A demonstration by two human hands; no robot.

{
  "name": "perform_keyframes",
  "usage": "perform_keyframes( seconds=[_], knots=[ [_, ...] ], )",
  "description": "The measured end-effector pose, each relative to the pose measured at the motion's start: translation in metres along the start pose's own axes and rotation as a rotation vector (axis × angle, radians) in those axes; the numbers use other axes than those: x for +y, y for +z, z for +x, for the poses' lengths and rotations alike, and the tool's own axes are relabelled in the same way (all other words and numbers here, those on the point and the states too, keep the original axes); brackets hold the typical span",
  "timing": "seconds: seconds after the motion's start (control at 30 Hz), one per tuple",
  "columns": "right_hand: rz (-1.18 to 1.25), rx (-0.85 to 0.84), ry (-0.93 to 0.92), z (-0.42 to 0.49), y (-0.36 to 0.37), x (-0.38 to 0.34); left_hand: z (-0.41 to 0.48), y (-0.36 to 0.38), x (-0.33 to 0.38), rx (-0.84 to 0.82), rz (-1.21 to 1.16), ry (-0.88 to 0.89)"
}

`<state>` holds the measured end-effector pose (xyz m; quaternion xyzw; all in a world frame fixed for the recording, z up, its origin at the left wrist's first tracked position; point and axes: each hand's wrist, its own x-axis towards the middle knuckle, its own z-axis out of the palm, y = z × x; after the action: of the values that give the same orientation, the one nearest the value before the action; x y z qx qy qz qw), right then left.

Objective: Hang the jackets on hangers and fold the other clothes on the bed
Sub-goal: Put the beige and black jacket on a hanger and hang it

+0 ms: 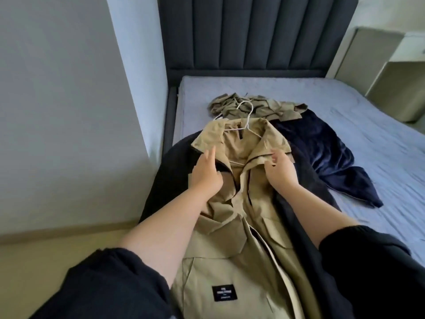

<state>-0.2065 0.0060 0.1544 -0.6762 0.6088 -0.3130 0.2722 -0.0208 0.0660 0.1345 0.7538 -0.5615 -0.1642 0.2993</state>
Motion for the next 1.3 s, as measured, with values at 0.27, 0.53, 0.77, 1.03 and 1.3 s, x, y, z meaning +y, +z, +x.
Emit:
perform_keyframes(
  seconds=[0.27,0.53,0.77,1.03,1.3],
  knots=[
    [-0.277,-0.343,0.188,-0.040,0.086,0.093,-0.048,0.107,-0.078,-0.468,0.238,-0.158],
    [-0.522,-0.194,0.238,-0.041,0.134,0.091,-0.066,0.136,-0.100,-0.453,0.457,-0.110],
    [-0.273,-0.128,0.323,-0.024,0.125,0.100,-0.062,0.137,-0.098,-0.459,0.454,-0.120],
    [0.372,-0.093,0.687,-0.008,0.086,0.138,-0.057,0.133,-0.095,-0.493,0.429,-0.133],
    [-0.655,0.068,-0.020,-0.027,0.092,0.129,-0.057,0.130,-0.091,-0.520,0.411,-0.087]
  ],
)
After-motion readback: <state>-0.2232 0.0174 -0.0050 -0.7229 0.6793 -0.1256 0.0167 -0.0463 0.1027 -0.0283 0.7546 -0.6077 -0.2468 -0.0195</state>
